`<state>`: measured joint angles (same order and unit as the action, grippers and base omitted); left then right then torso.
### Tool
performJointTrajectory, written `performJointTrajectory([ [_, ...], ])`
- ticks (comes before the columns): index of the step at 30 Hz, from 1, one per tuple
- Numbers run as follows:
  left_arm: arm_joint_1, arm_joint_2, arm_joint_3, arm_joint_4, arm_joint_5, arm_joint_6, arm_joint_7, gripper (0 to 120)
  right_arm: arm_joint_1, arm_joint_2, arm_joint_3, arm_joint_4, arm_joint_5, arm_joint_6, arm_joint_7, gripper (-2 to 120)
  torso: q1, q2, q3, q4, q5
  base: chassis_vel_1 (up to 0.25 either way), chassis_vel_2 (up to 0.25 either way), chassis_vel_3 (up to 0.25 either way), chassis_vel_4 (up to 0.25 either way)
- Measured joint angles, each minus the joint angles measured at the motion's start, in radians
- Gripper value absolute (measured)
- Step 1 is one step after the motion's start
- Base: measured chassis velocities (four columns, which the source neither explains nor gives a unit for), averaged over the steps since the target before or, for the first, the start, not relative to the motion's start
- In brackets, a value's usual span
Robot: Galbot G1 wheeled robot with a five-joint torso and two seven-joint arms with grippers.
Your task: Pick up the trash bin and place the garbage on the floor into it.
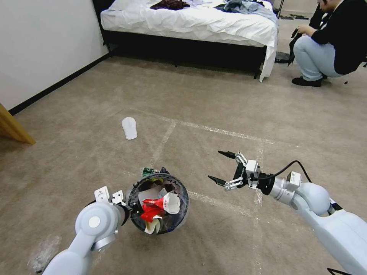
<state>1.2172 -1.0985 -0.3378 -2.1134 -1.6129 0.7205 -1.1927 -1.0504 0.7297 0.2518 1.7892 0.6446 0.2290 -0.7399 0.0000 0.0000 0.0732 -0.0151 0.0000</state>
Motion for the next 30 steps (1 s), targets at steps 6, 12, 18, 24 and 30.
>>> performJointTrajectory([
  [6,-0.001,0.0,-0.002,0.003,-0.001,0.0,0.001,0,0.006,0.006,-0.008,-0.006,-0.001,0.001,-0.003,100,0.0,0.0,0.0,0.0,0.0,0.025,0.029,0.023,0.035],
  [12,0.0,-0.002,-0.003,0.006,0.005,0.0,0.001,0,0.007,0.014,-0.012,-0.012,-0.003,0.003,-0.004,100,0.0,0.0,0.0,0.0003,0.0,0.068,0.065,0.073,0.067],
  [18,-0.005,-0.005,0.0,0.011,0.007,0.001,0.001,0,0.002,0.015,-0.012,-0.015,-0.004,0.007,-0.006,100,0.0,0.0,0.0,0.0003,0.0,0.081,0.087,0.089,0.093],
  [24,-0.009,-0.008,0.003,0.013,0.009,0.004,-0.002,0,0.003,0.013,-0.011,-0.017,-0.003,0.008,-0.01,100,0.0,0.0,0.0,0.0007,0.0,0.072,0.06,0.05,0.054],
  [30,-0.01,-0.009,0.004,0.015,0.01,0.006,-0.003,0,0.005,0.011,-0.011,-0.019,-0.002,0.009,-0.012,100,0.0,0.0,0.0,-0.0004,0.0,0.0,0.0,0.0,0.0],
])
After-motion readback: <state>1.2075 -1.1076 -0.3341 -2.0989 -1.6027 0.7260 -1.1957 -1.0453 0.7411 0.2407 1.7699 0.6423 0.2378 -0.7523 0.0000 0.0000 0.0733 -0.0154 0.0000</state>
